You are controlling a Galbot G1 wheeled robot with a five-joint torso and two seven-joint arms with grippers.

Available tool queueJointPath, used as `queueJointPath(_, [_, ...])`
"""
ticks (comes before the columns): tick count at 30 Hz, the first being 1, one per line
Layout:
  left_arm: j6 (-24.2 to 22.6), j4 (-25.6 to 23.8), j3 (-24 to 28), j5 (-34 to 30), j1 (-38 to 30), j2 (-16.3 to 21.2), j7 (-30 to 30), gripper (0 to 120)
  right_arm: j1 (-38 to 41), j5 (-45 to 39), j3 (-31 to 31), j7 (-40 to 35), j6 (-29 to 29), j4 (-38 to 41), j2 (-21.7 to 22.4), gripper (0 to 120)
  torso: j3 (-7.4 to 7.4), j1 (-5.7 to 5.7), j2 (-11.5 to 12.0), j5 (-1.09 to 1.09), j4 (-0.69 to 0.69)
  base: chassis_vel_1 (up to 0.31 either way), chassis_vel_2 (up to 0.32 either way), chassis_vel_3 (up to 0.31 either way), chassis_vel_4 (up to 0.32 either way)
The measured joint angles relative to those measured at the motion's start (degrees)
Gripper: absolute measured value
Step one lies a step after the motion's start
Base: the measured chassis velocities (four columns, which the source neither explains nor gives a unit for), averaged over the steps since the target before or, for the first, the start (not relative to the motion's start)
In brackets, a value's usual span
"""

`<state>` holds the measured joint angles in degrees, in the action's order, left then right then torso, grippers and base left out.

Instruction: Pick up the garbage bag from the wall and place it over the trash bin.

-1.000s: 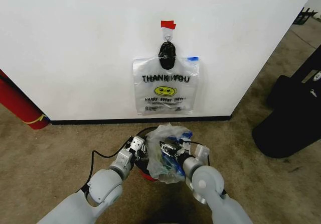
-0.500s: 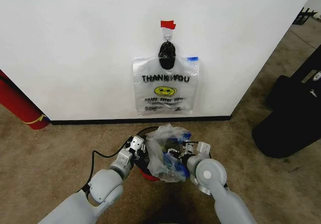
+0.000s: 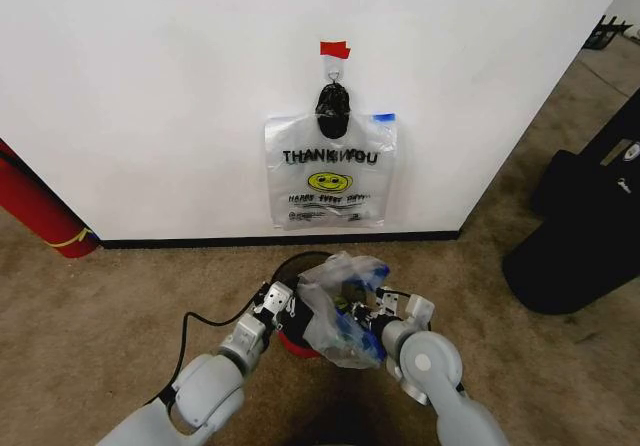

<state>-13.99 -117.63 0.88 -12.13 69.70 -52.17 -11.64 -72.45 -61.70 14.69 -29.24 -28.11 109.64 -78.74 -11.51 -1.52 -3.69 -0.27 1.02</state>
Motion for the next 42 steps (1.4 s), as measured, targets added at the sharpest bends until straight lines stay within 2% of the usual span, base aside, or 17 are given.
queueJointPath(4, [1.04, -1.22, -0.67, 1.89, 1.97, 0.06, 0.02, 0, -2.73, 0.79, 1.32, 2.29, 3.28, 1.45, -0.14, 0, 0.0, 0.0, 0.0, -0.05, 0.01, 0.0, 0.0, 0.0, 0.0])
queueJointPath(8, [2.75, -3.31, -2.0, 3.89, 4.01, -0.07, 0.12, 0, -5.67, 6.74, 1.48, 6.62, 9.49, 2.46, 1.32, 0, 0.01, 0.0, 0.0, -0.05, 0.02, 0.0, 0.0, 0.0, 0.0])
queueJointPath(14, [4.27, -6.89, -3.83, 6.24, 6.77, -0.59, 0.39, 0, -6.77, 11.25, 2.23, 5.91, 14.45, 3.26, 2.5, 0, 0.01, 0.0, 0.0, -0.03, 0.01, 0.0, 0.0, 0.0, 0.0])
queueJointPath(19, [4.85, -7.05, -5.02, 7.62, 7.66, -0.74, 0.05, 0, -7.19, 11.49, 4.27, 2.82, 12.21, 5.69, 3.29, 0, 0.01, 0.0, 0.0, -0.04, 0.01, 0.0, 0.0, 0.0, 0.0])
queueJointPath(26, [4.98, -3.44, -5.9, 8.09, 6.72, -0.49, -1.09, 0, -8.17, 10.54, 6.91, 0.85, 6.16, 9.39, 6.55, 0, 0.01, 0.0, 0.0, -0.04, 0.02, 0.0, 0.0, 0.0, 0.0])
queueJointPath(29, [7.3, -1.18, -5.97, 8.03, 6.19, -0.38, -1.72, 0, -8.28, 9.0, 8.0, 0.37, 3.15, 11.23, 8.41, 0, 0.01, 0.0, 0.0, -0.05, 0.02, 0.0, 0.0, 0.0, 0.0])
queueJointPath(32, [8.87, -1.45, -5.94, 7.81, 6.62, -0.26, -1.69, 2, -8.24, 9.54, 7.91, 0.35, 2.93, 11.6, 8.85, 0, 0.01, 0.0, 0.0, -0.04, 0.02, 0.0, 0.0, 0.0, 0.0])
queueJointPath(35, [11.97, -3.33, -6.26, 8.82, 8.19, 0.35, -0.5, 15, -8.02, 13.48, 7.19, 0.98, 4.98, 11.34, 8.9, 0, 0.01, 0.0, 0.0, -0.03, 0.01, 0.0, 0.0, 0.0, 0.0])
queueJointPath(38, [17.93, -4.01, -8.99, 15.1, 9.59, 1.4, 3.18, 26, -7.99, 20.44, 6.74, 3.28, 10.53, 9.97, 8.92, 0, 0.01, 0.0, 0.0, -0.03, 0.01, 0.0, 0.0, 0.0, 0.0])
queueJointPath(39, [17.93, -4.01, -8.99, 15.1, 9.59, 1.4, 3.18, 26, -7.99, 20.44, 6.74, 3.28, 10.53, 9.97, 8.92, 0, 0.01, 0.0, 0.0, -0.03, 0.01, 0.0, 0.0, 0.0, 0.0])
queueJointPath(42, [25.97, -3.63, -13.71, 22.46, 10.07, 1.77, 9.14, 40, -8.34, 27.59, 6.41, 6.48, 15.86, 8.53, 9.29, 0, 0.01, 0.0, 0.0, -0.03, 0.01, 0.0, 0.0, 0.0, 0.0])
